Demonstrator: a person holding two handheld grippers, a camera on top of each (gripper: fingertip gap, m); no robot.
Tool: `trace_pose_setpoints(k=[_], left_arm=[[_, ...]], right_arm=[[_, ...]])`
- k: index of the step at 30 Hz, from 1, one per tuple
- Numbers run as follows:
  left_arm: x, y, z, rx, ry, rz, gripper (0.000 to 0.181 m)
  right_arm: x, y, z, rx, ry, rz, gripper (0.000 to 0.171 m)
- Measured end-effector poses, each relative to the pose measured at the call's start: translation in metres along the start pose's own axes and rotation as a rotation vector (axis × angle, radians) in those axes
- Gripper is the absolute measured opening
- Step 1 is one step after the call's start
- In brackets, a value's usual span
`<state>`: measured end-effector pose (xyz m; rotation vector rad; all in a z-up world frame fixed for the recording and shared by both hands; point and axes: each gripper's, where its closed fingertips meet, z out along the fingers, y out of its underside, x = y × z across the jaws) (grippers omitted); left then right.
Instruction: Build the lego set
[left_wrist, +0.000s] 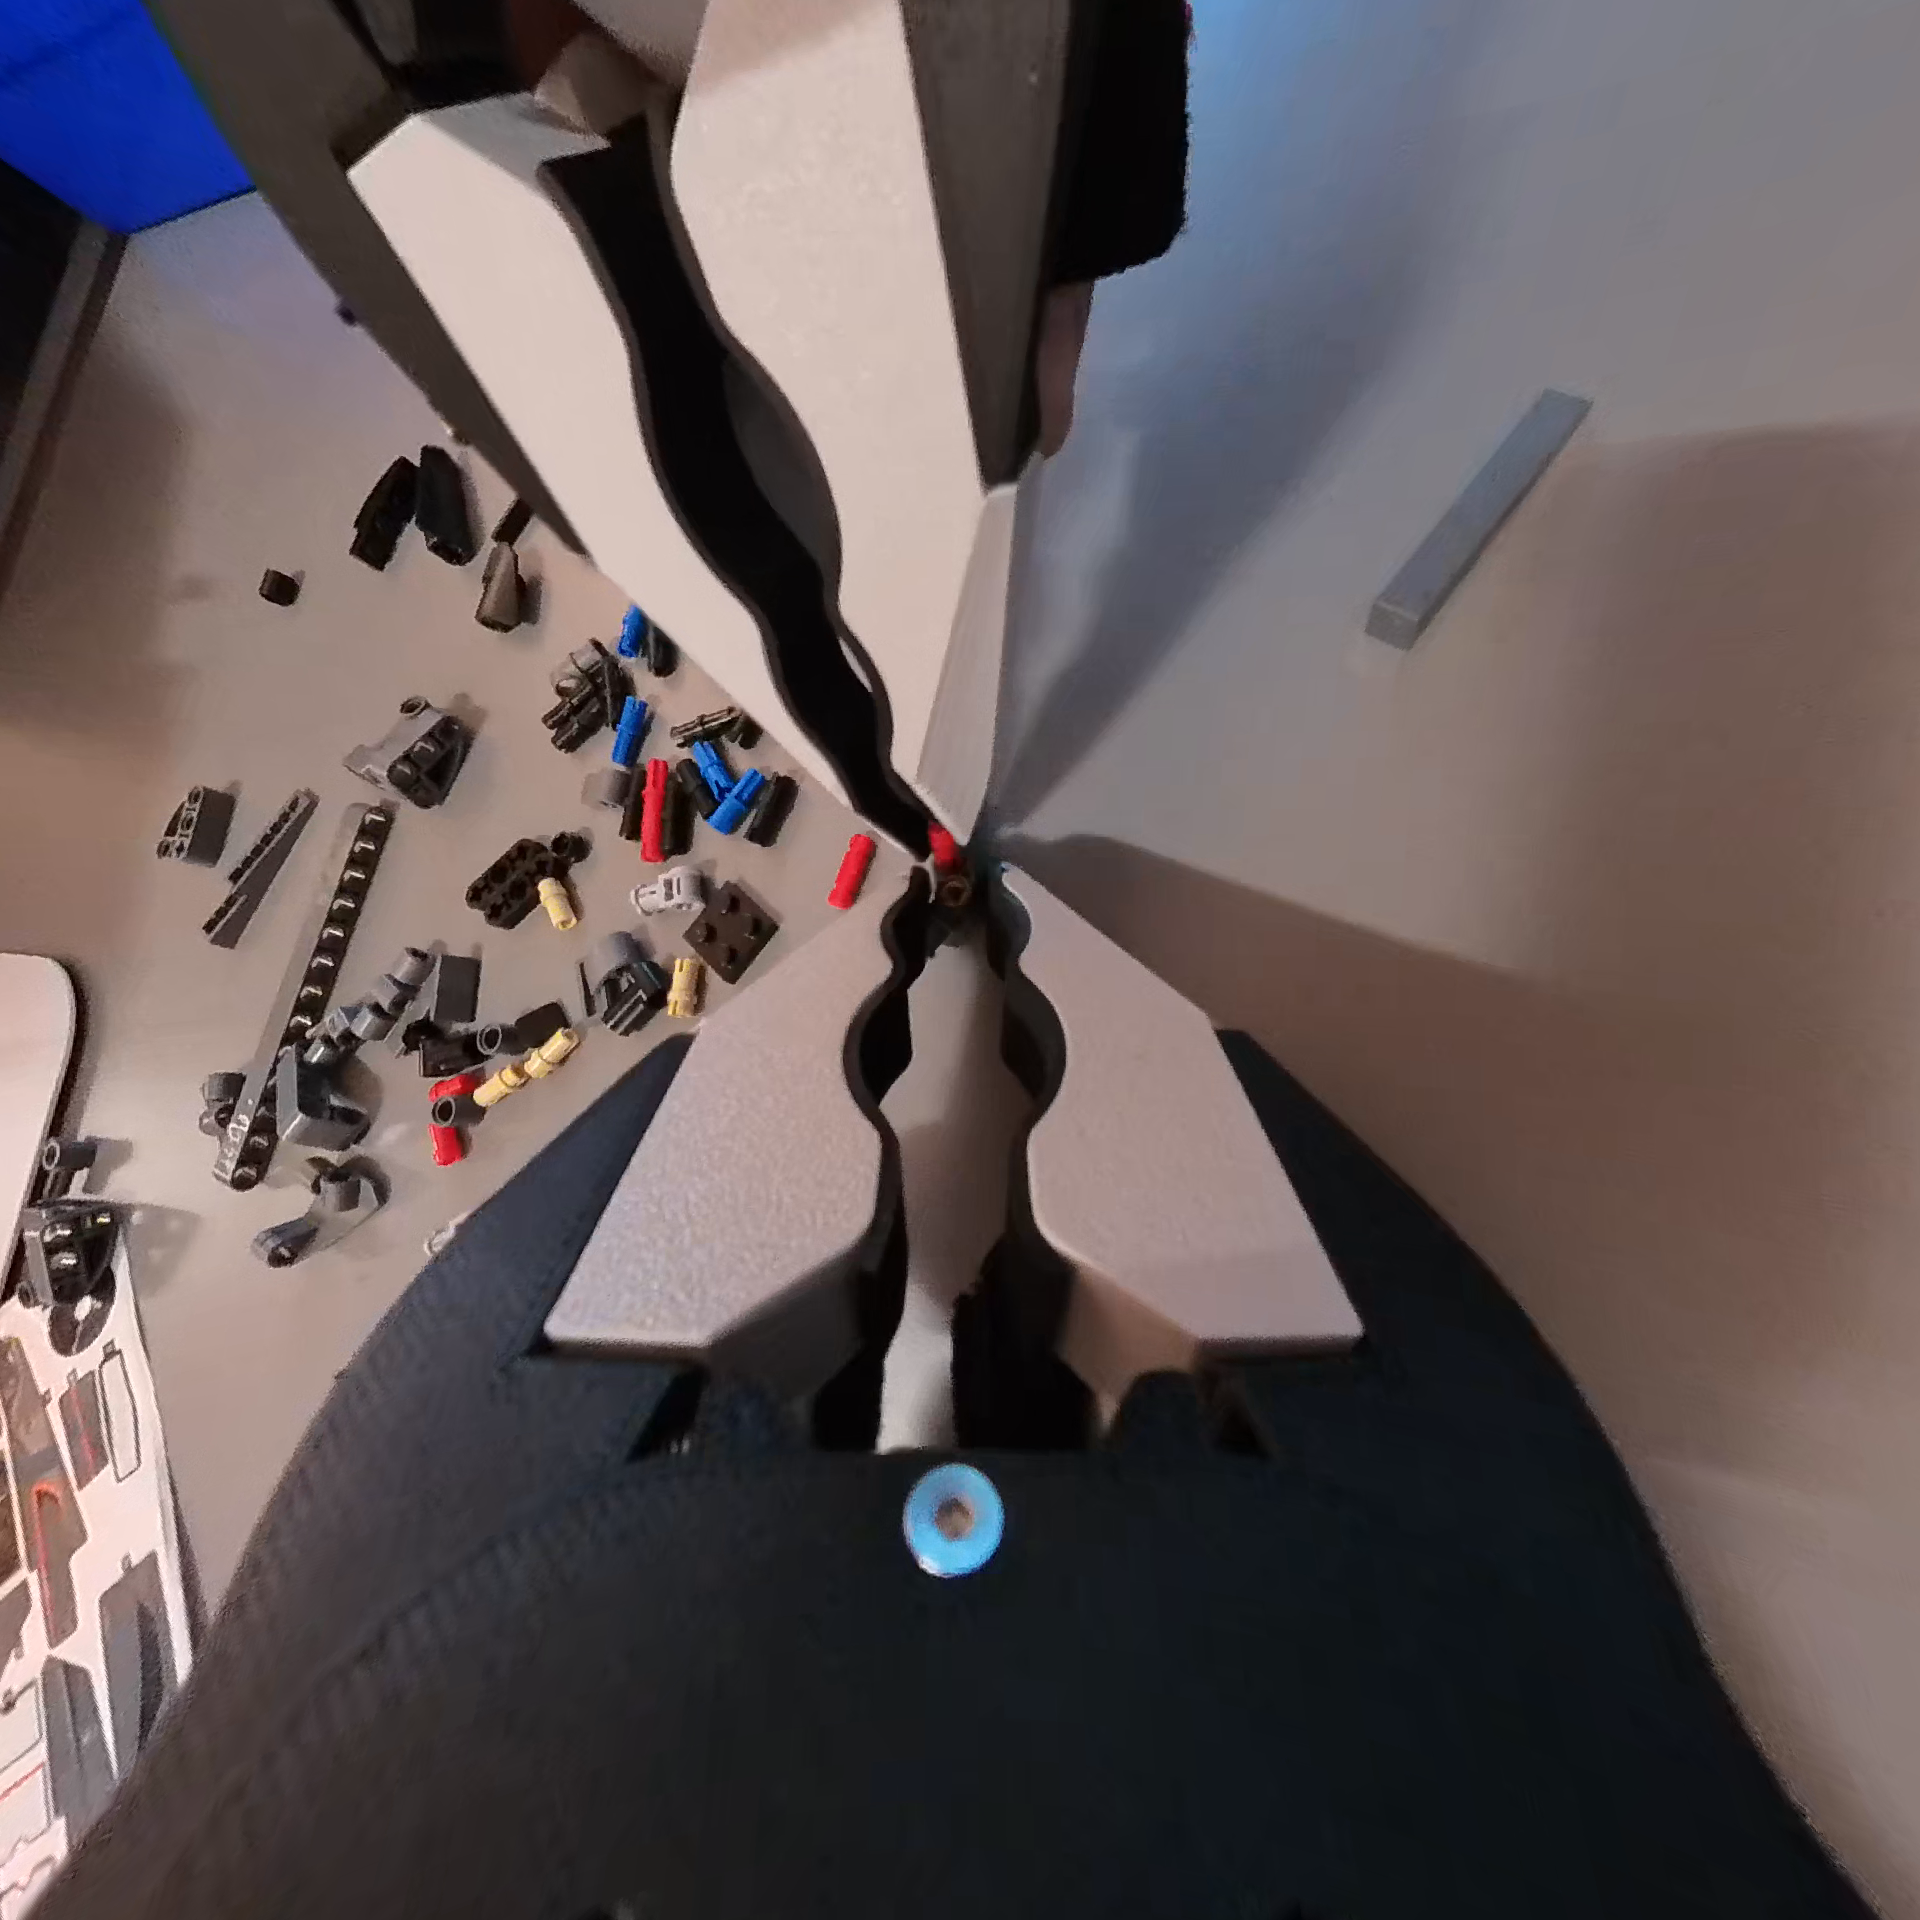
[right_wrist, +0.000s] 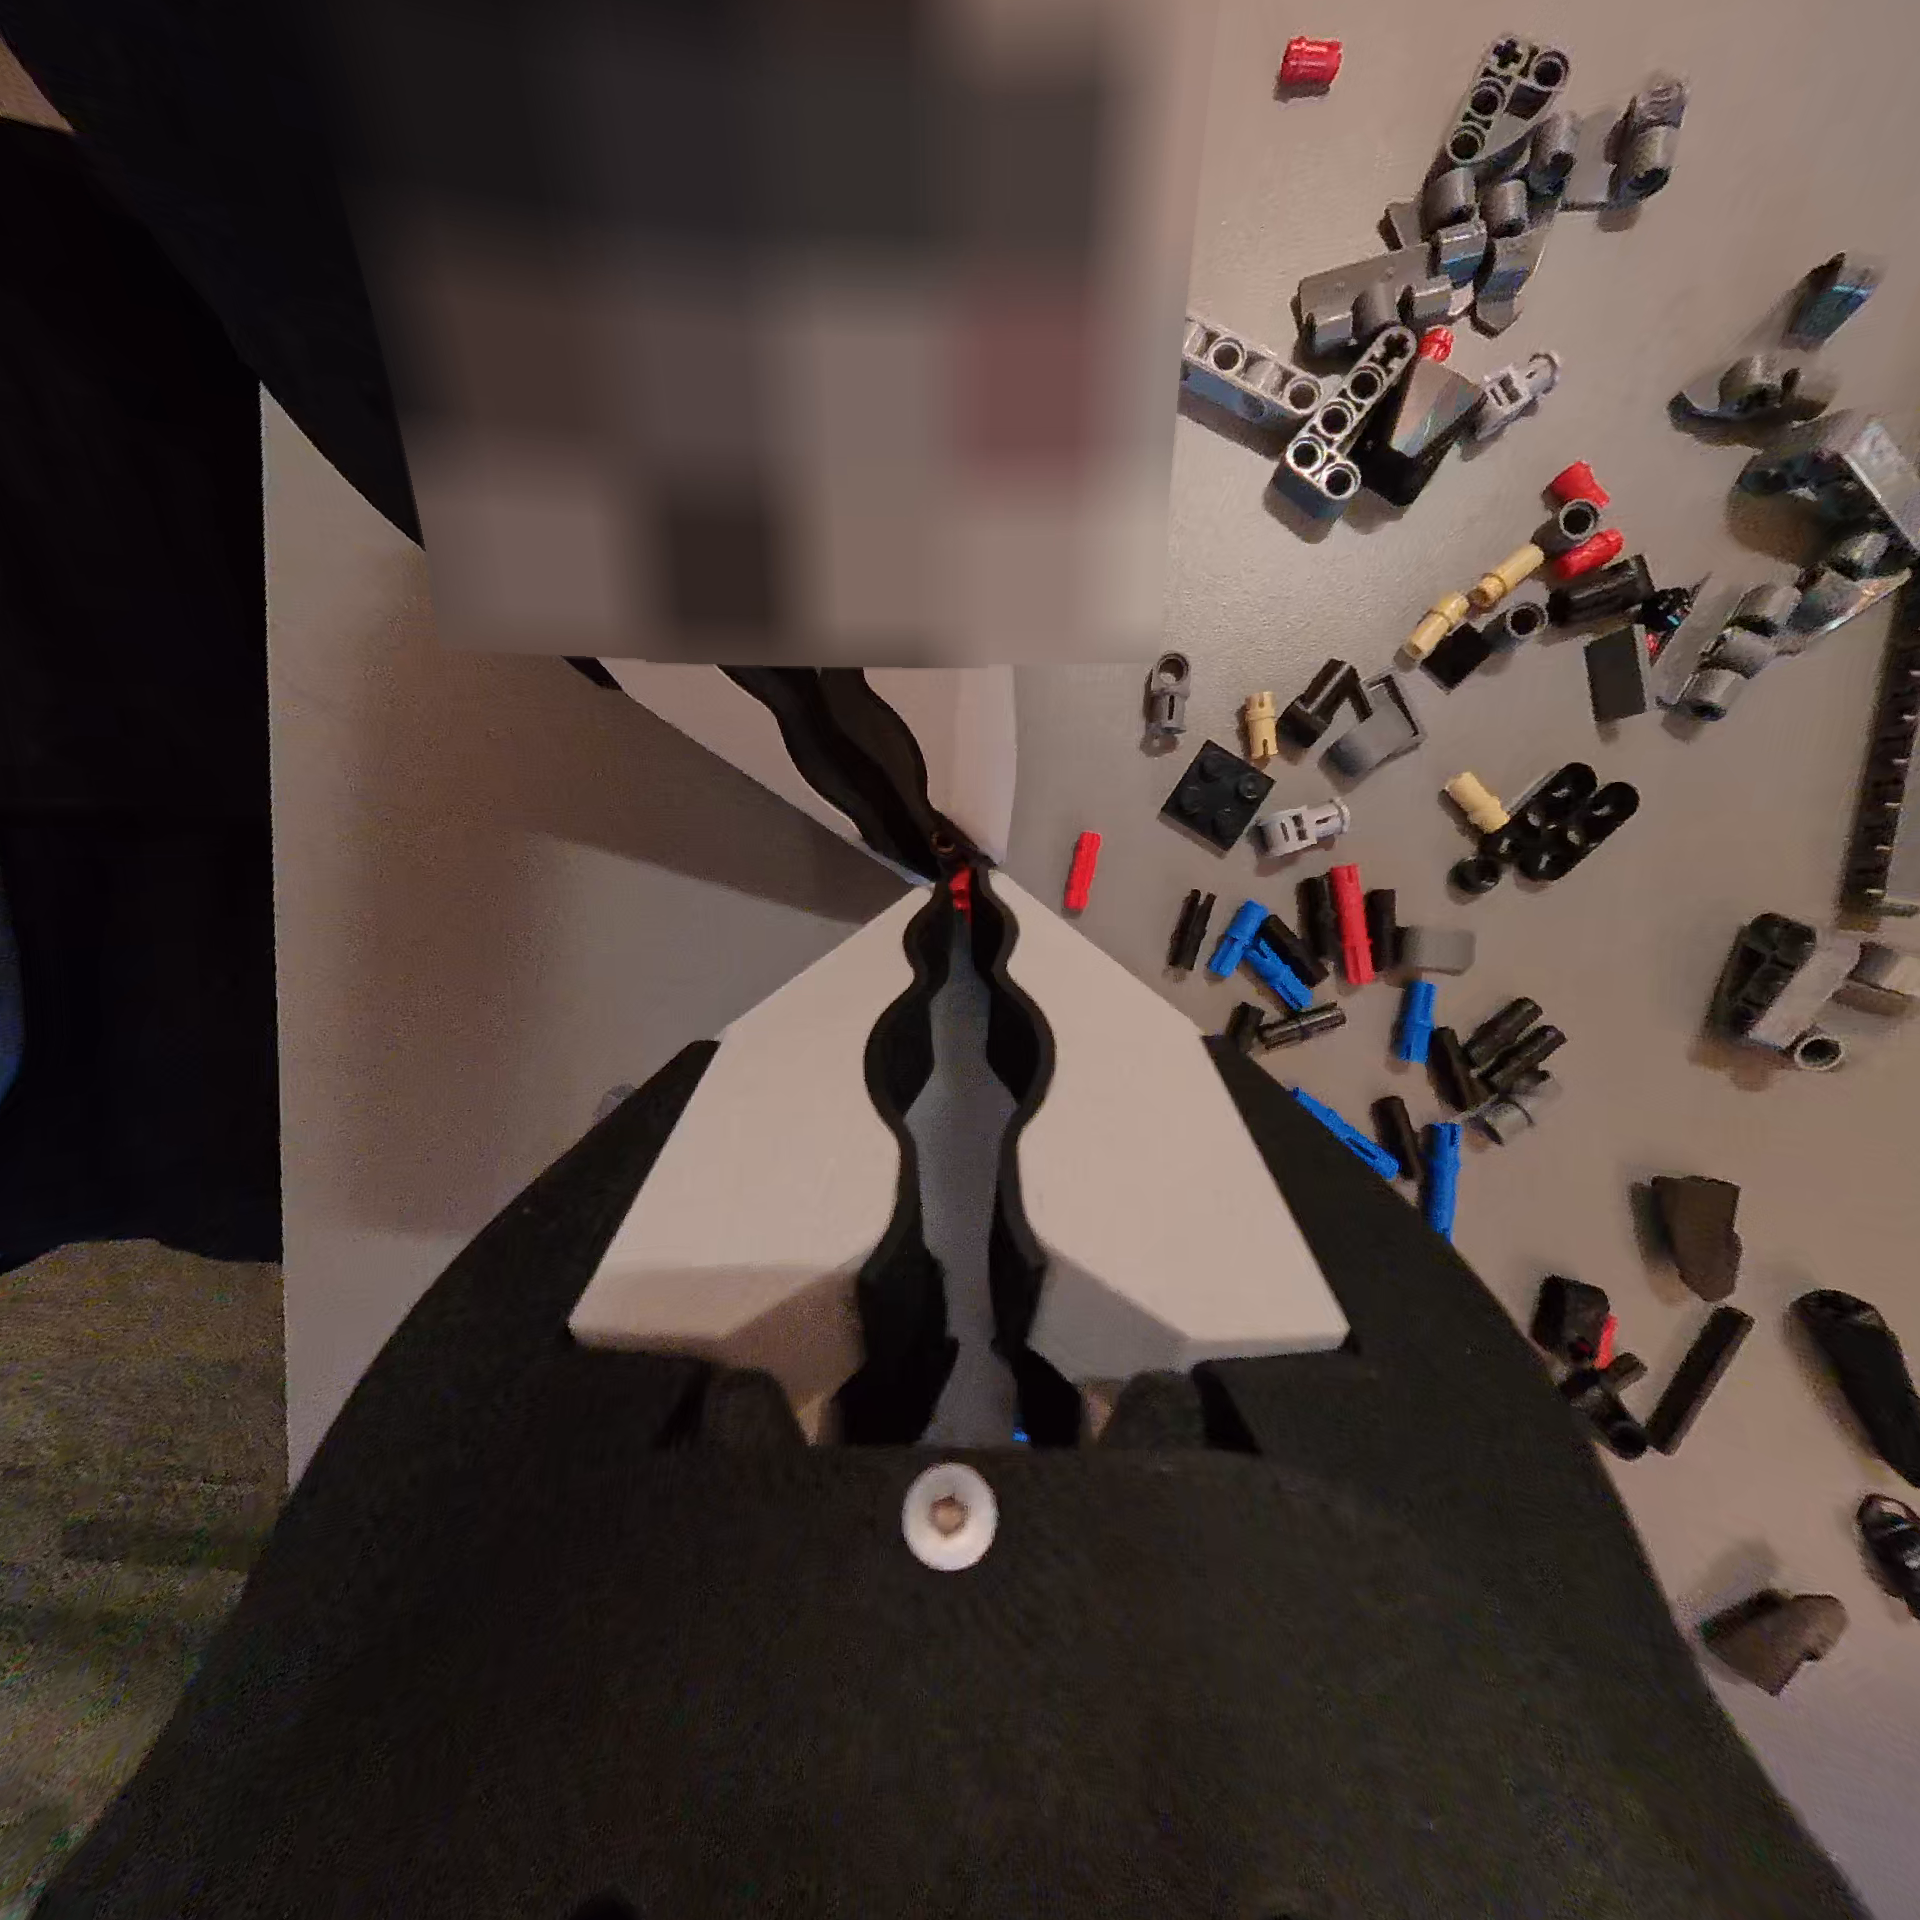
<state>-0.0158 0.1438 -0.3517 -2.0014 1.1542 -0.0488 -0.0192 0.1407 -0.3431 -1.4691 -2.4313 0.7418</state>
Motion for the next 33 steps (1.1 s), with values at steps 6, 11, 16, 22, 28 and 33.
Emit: trace_pose_setpoints(k=[6,11,16,22,28,33], left_arm=[[-0.0001,-0.0004,0.0007,0.007,0.03,-0.02,0.008],[-0.0001,-0.0002,0.0006,0.009,0.046,-0.035,0.008],[-0.0001,0.0003,0.0007,0.01,0.057,-0.05,0.008],[-0.0005,0.0021,-0.0006,0.019,0.072,-0.077,0.008],[-0.0006,0.0031,-0.0011,0.022,0.076,-0.089,0.008],[-0.0007,0.0036,-0.0012,0.019,0.076,-0.094,0.008]], right_arm=[[-0.0001,-0.0001,0.0004,-0.085,0.022,-0.055,0.001],[0.0002,0.0001,0.0007,-0.155,0.029,-0.072,0.0],[0.0004,-0.0001,0.0009,-0.203,0.032,-0.049,0.0],[0.0007,-0.002,0.0023,-0.233,0.034,-0.01,0.0],[0.0007,-0.0028,0.0033,-0.263,0.024,0.032,0.0],[0.001,-0.0033,0.0039,-0.295,0.034,0.064,0.0]])
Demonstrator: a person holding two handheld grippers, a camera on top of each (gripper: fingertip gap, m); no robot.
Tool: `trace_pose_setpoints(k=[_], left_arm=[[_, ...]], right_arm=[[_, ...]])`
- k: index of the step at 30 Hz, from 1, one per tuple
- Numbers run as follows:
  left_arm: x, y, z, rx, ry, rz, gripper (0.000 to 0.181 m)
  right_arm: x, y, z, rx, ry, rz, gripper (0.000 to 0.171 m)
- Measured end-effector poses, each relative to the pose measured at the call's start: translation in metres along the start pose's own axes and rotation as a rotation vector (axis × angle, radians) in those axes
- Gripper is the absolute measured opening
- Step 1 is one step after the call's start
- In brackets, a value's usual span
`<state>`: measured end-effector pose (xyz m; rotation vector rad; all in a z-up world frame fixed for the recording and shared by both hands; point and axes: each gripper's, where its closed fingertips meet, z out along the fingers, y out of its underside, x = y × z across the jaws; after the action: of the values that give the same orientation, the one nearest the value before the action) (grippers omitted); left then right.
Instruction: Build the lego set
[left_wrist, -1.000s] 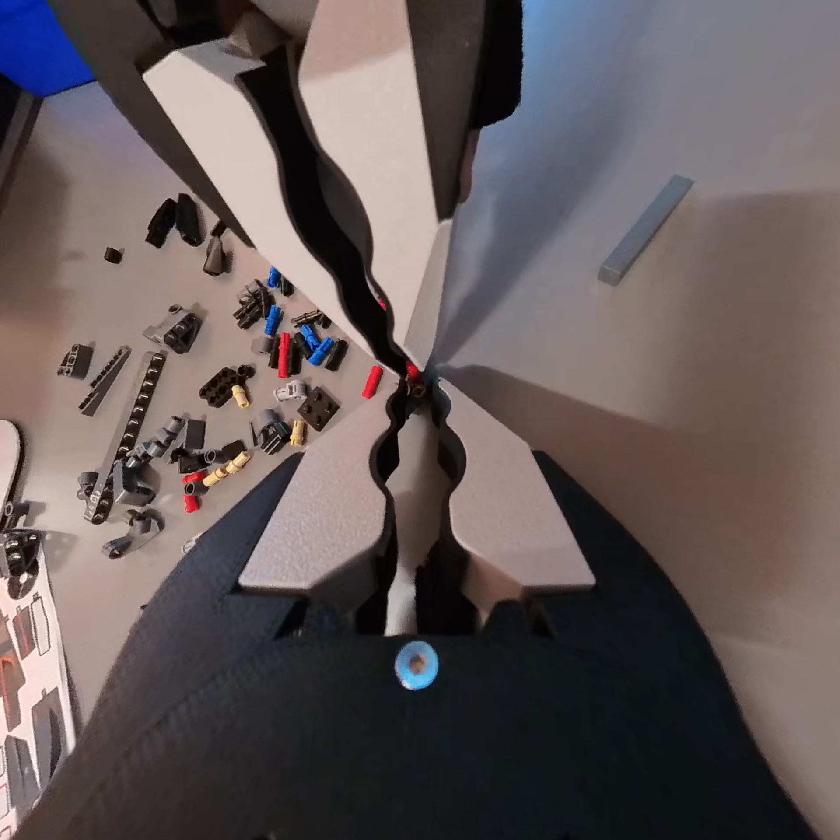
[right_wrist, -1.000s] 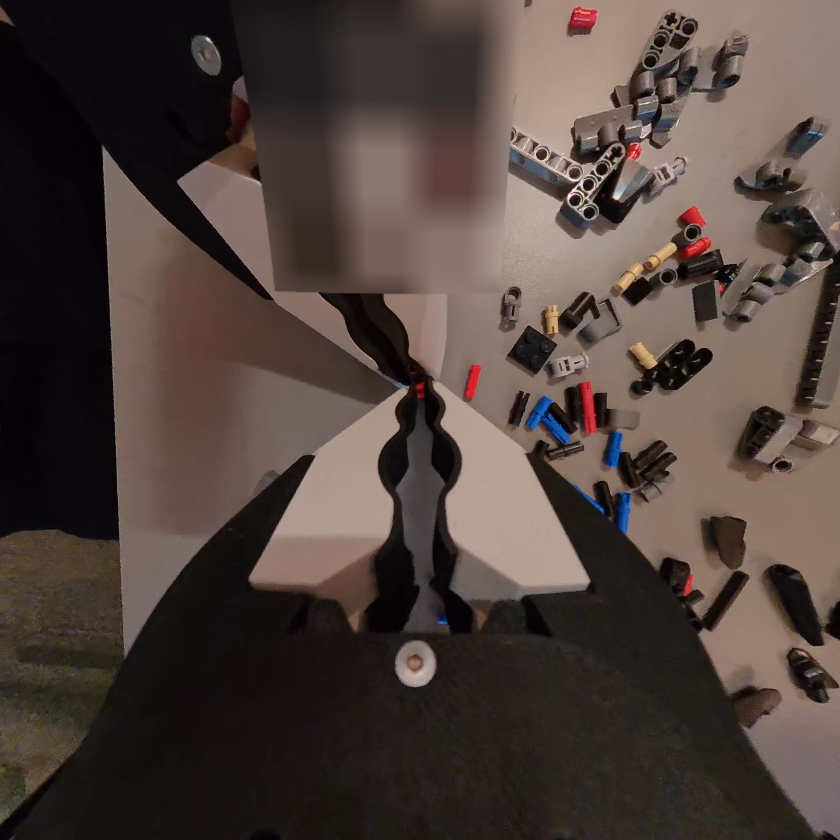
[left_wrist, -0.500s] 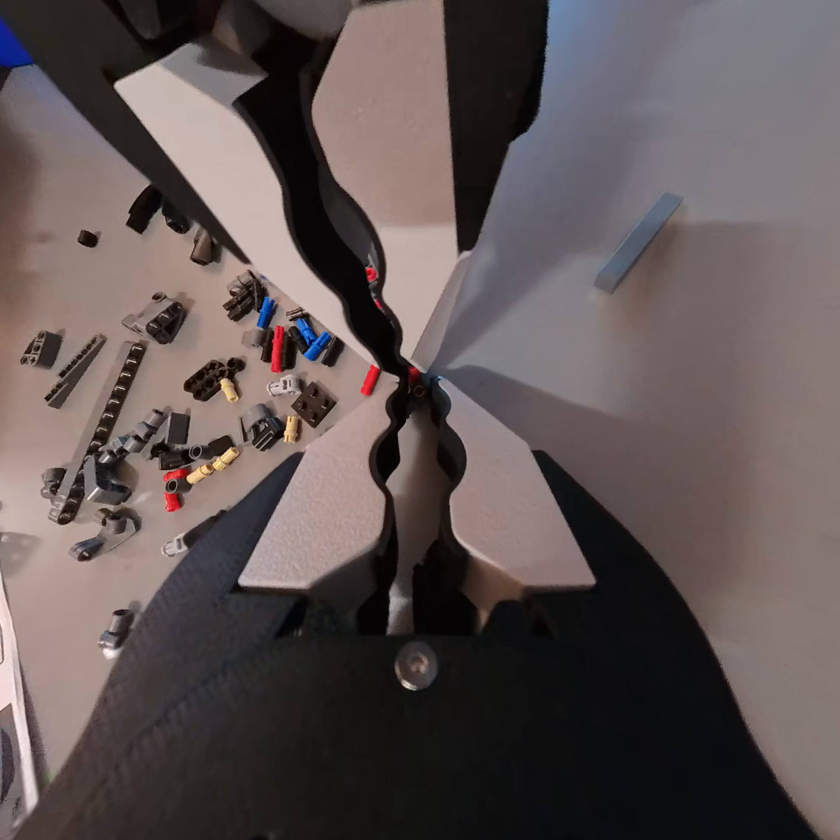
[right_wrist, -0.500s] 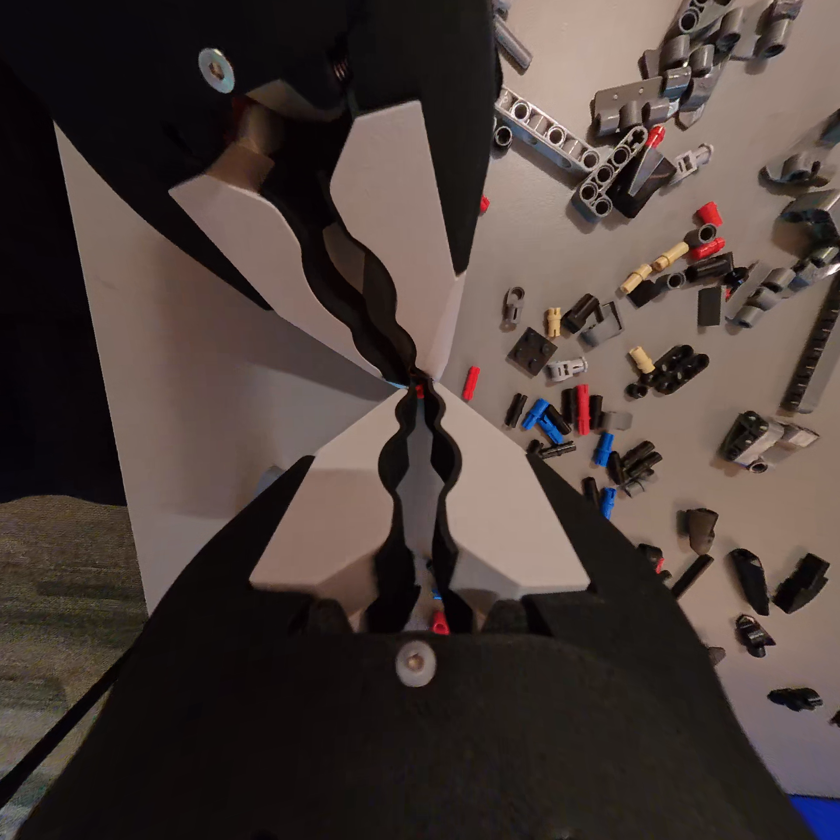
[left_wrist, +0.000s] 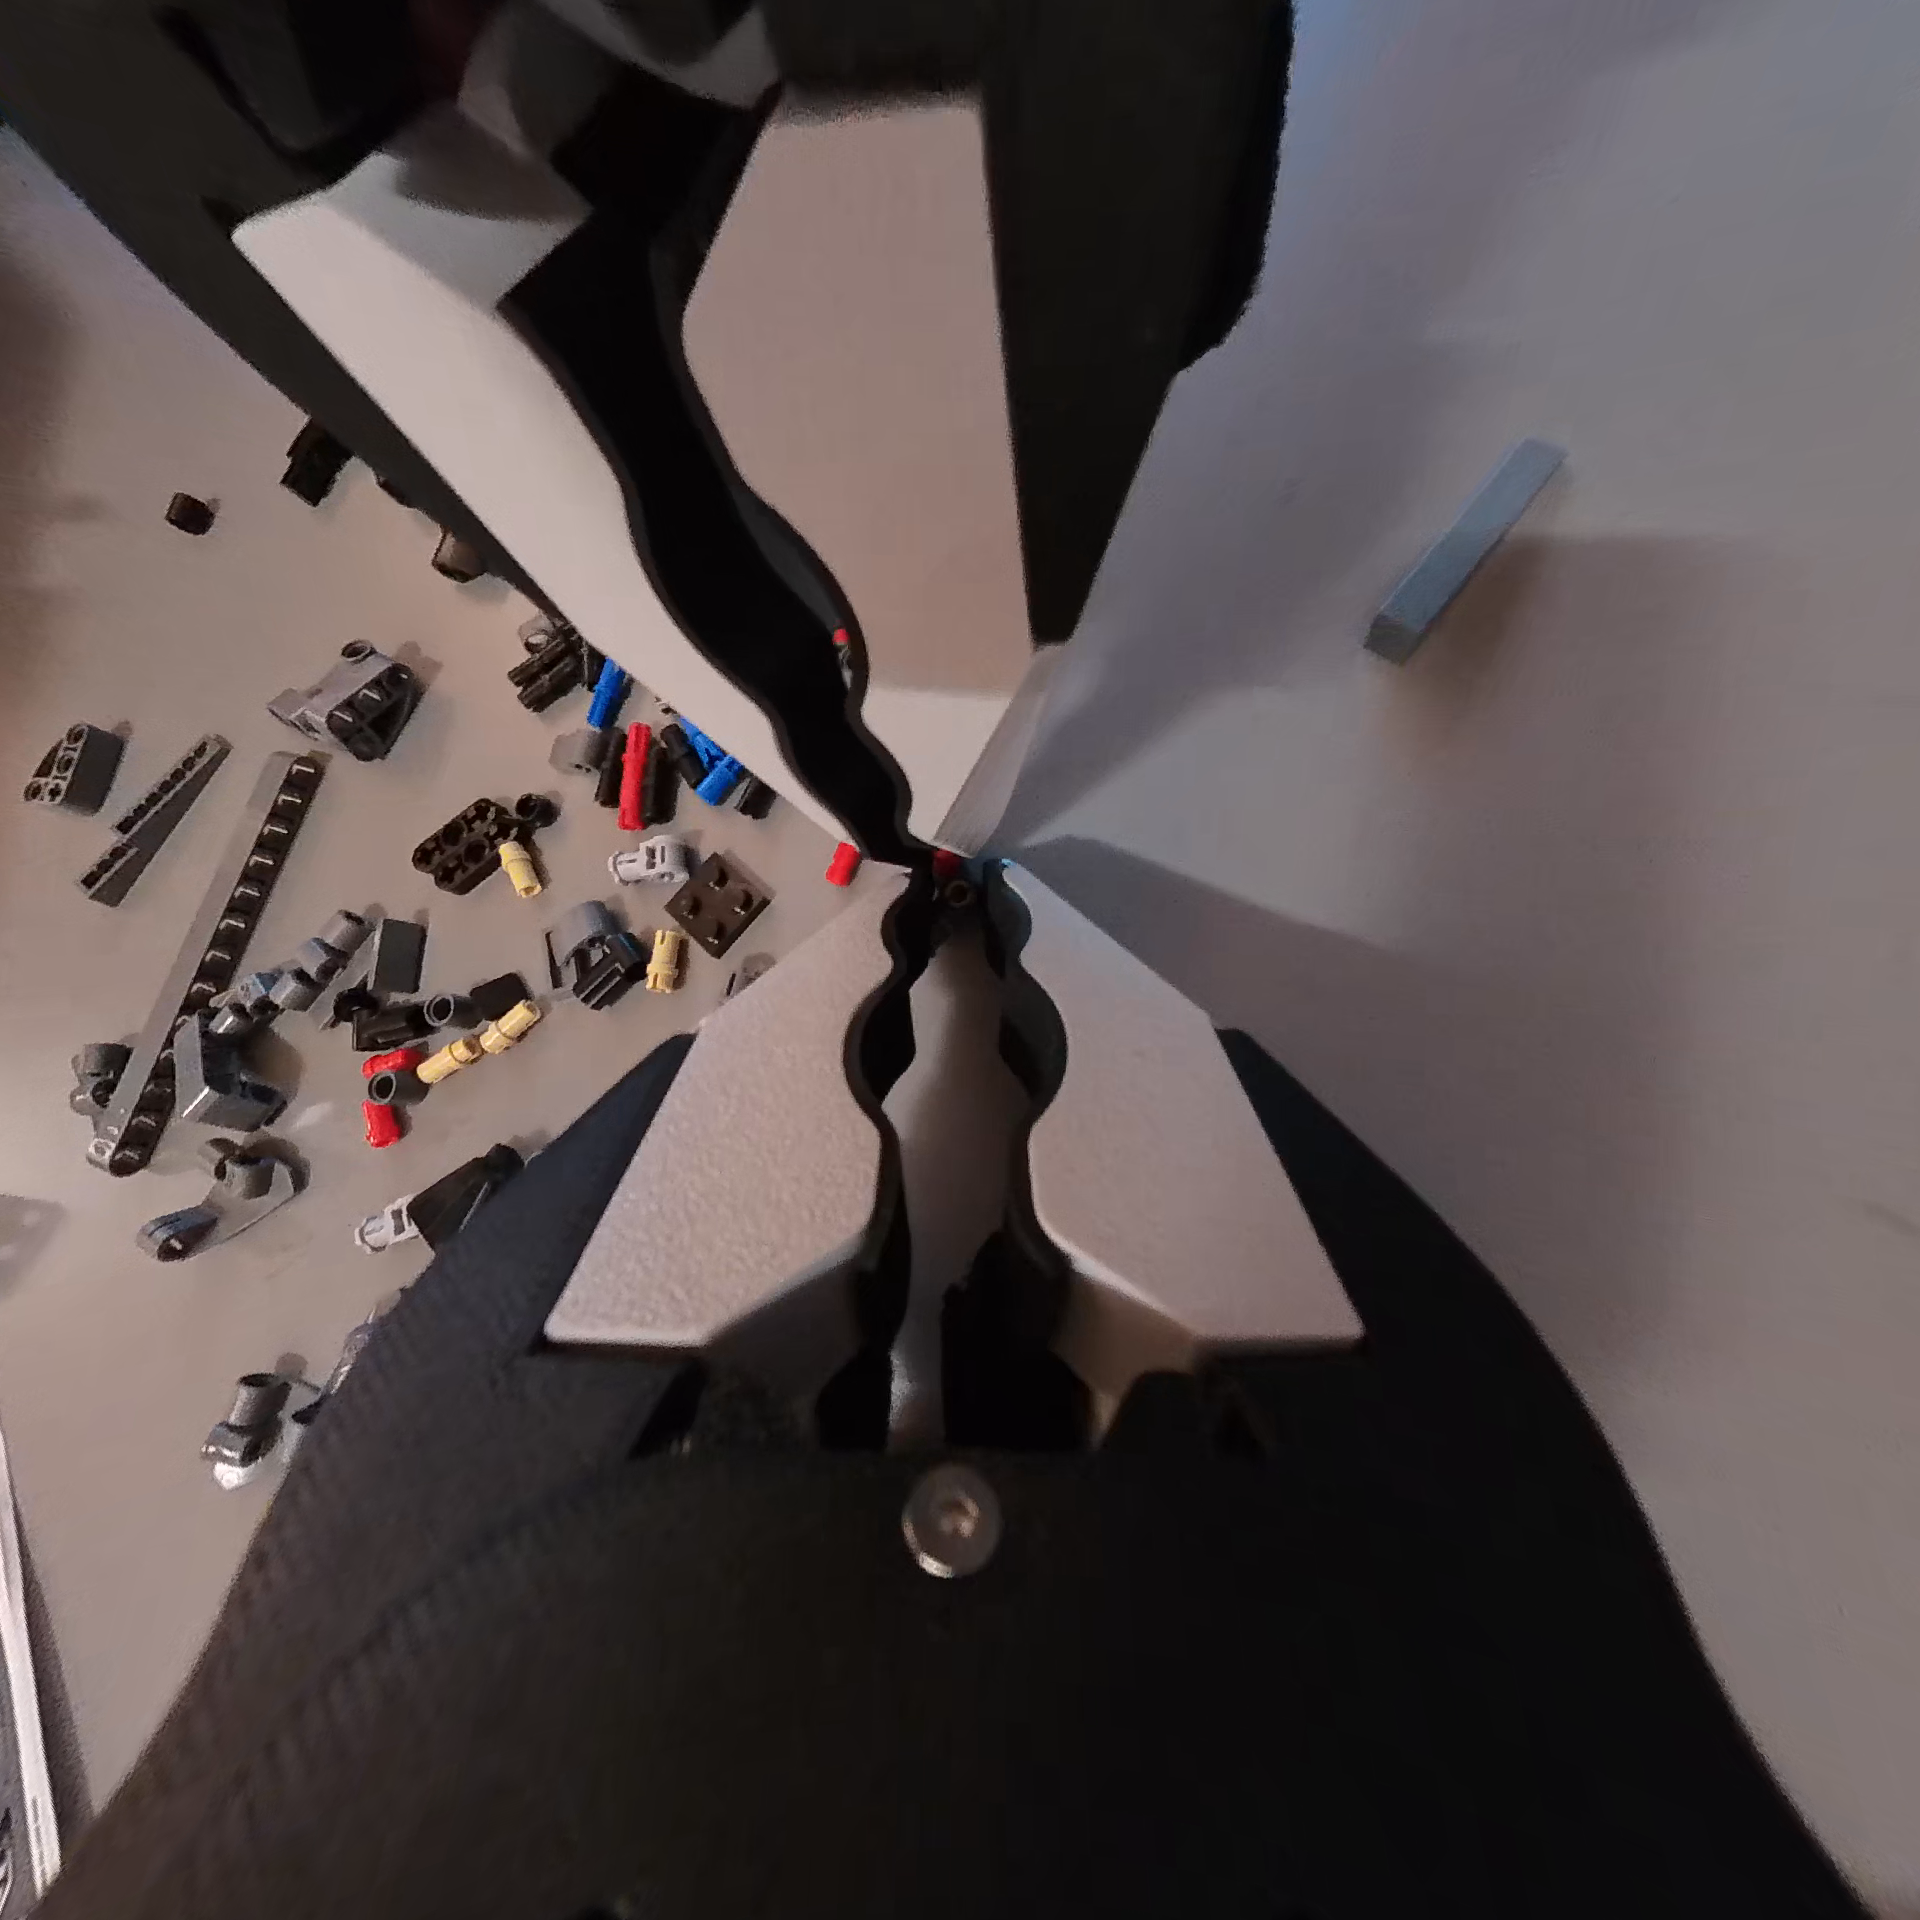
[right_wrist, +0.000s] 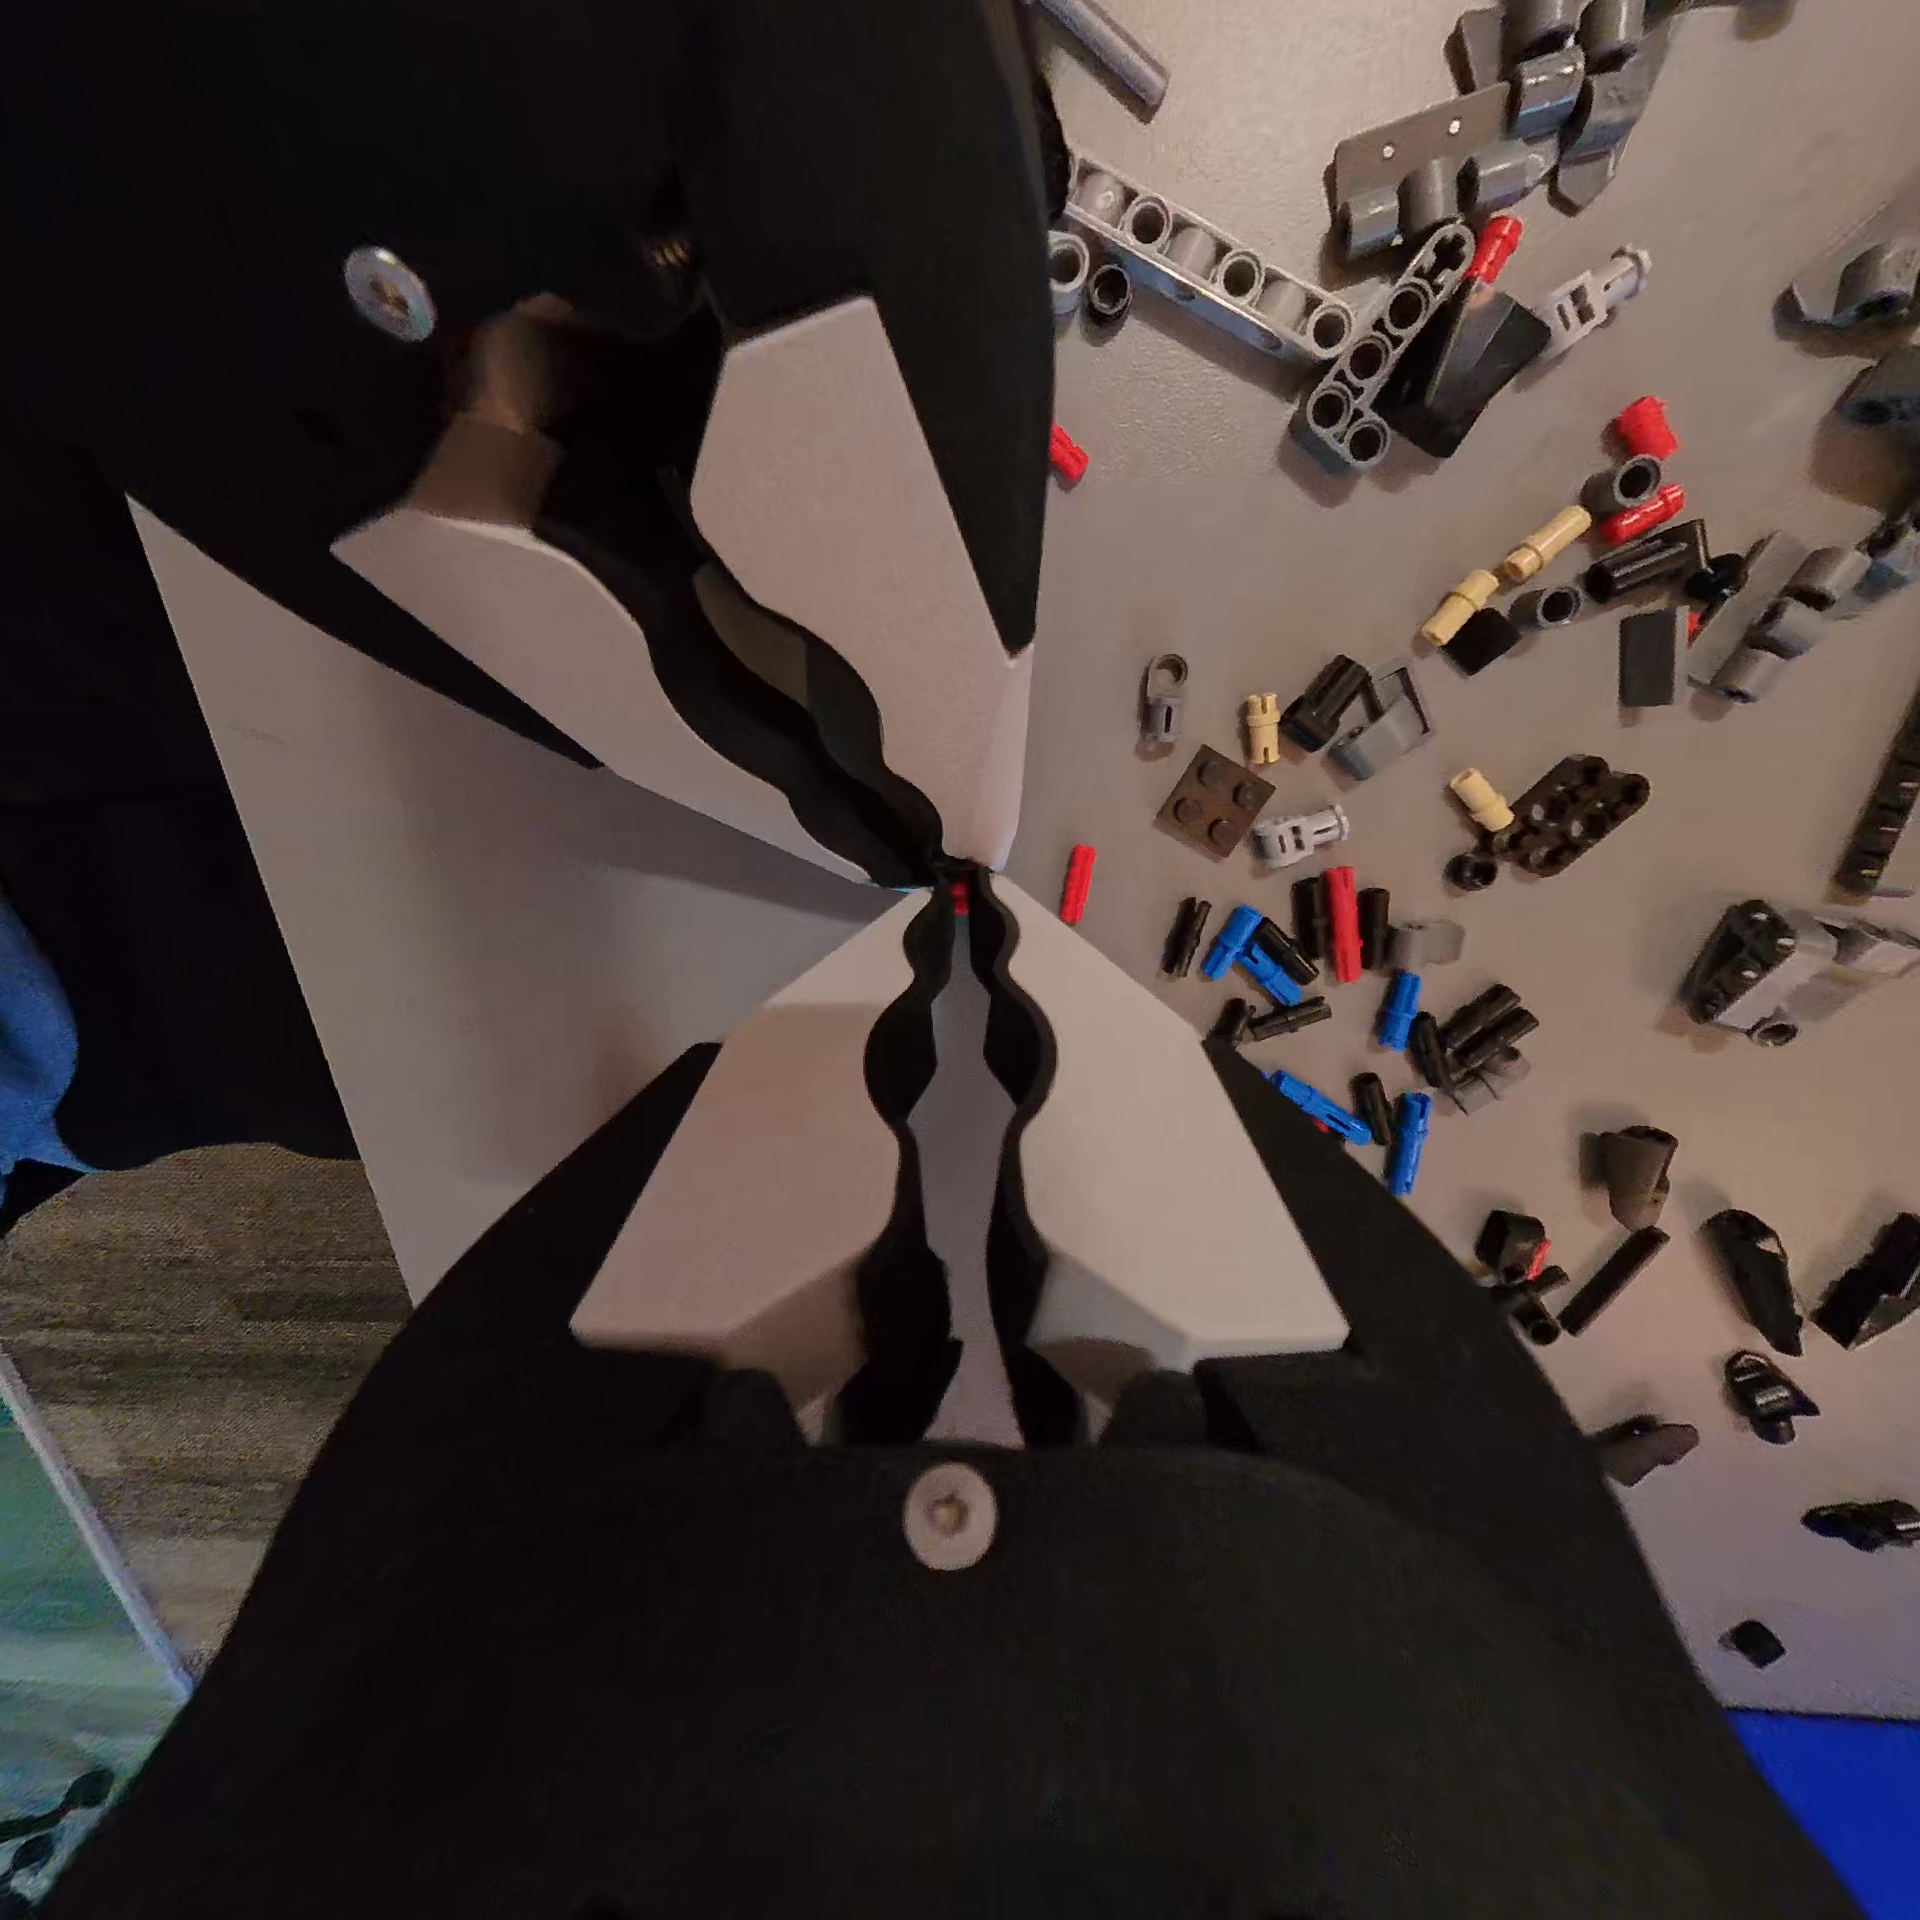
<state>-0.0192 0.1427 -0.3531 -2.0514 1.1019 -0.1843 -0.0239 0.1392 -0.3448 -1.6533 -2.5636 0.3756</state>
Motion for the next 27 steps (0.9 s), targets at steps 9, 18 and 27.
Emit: trace_pose_setpoints(k=[9,18,27], left_arm=[[-0.0006,0.0006,-0.0003,-0.002,-0.001,-0.015,0.008],[-0.002,0.0014,-0.0005,-0.006,-0.009,-0.024,0.008],[-0.003,0.0022,-0.0009,-0.006,-0.016,-0.02,0.008]], right_arm=[[0.0007,-0.0017,0.0008,-0.008,-0.019,0.098,0.0],[0.0034,-0.0032,0.0024,-0.042,0.016,0.216,0.0],[0.0052,-0.0036,0.0044,-0.03,0.043,0.246,0.0]])
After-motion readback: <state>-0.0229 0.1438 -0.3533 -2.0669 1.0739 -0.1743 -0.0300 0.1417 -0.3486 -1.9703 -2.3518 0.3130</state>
